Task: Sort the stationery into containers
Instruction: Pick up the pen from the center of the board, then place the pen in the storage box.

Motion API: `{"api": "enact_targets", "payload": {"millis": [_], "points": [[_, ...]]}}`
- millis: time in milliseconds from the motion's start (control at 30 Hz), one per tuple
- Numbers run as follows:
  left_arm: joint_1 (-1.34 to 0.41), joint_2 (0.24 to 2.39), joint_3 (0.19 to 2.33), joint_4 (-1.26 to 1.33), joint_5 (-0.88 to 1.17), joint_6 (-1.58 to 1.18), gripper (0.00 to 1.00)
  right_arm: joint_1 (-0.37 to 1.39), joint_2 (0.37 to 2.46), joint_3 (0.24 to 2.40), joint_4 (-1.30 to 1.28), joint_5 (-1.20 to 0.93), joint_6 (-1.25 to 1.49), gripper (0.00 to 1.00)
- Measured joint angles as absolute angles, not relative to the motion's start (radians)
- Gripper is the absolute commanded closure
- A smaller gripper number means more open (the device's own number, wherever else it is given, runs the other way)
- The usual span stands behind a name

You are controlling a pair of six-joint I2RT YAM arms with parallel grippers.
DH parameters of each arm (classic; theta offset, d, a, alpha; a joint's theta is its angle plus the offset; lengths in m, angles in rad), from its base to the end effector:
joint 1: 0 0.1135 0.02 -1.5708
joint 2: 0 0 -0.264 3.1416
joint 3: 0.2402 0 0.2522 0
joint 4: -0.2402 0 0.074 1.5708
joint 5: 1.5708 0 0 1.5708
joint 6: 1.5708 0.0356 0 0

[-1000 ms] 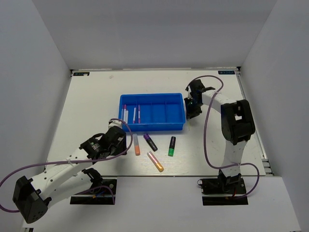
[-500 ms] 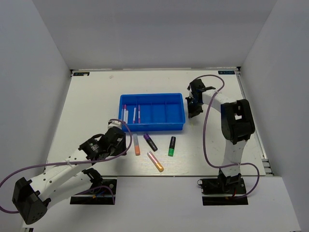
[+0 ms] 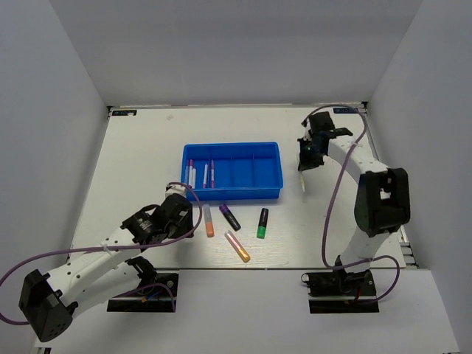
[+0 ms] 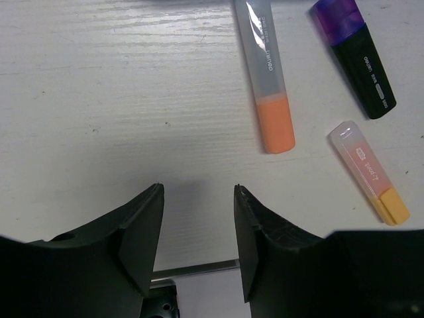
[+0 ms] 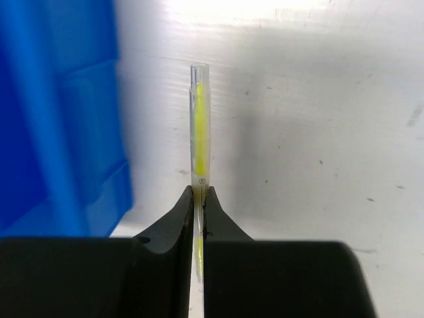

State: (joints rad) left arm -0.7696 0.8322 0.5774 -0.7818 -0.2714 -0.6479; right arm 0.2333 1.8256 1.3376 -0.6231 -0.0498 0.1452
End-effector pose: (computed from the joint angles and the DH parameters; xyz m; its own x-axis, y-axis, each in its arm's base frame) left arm 0.1141 -0.0972 0.2118 -0.8383 0.0027 -0.5452 0.0833 0.9889 -0.1233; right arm 0.3690 0.0895 0.2089 -0.8993 -0.0651 -0.4326 -0.1236 0.9864 0.1083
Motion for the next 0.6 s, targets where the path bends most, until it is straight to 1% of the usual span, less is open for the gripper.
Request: {"api": "enact_targets", "payload": {"millis": [167,267,400,600], "points": [[-0.770,0.845,0.577,-0.776,-0.268,-0.649,0.43,0.231,1.635,1.352,-0.629,-0.096,0.137,1.00],[-0.770,0.846,0.577,-0.775,-0.264,-0.652,0.43,0.240,1.594,1.390,-0.627,-0.172,0.150,1.00],[-0.770,0.858,0.577,-0.764,-0.257,-0.659,0.43,0.291,1.660,1.512,-0.614,-0.316,0.197,1.00],[-0.773,0.884,0.577,-0.748,-0.249,-0.679,0.43,0.474,1.848,1.640,-0.465,-0.437,0.260,1.00]]}}
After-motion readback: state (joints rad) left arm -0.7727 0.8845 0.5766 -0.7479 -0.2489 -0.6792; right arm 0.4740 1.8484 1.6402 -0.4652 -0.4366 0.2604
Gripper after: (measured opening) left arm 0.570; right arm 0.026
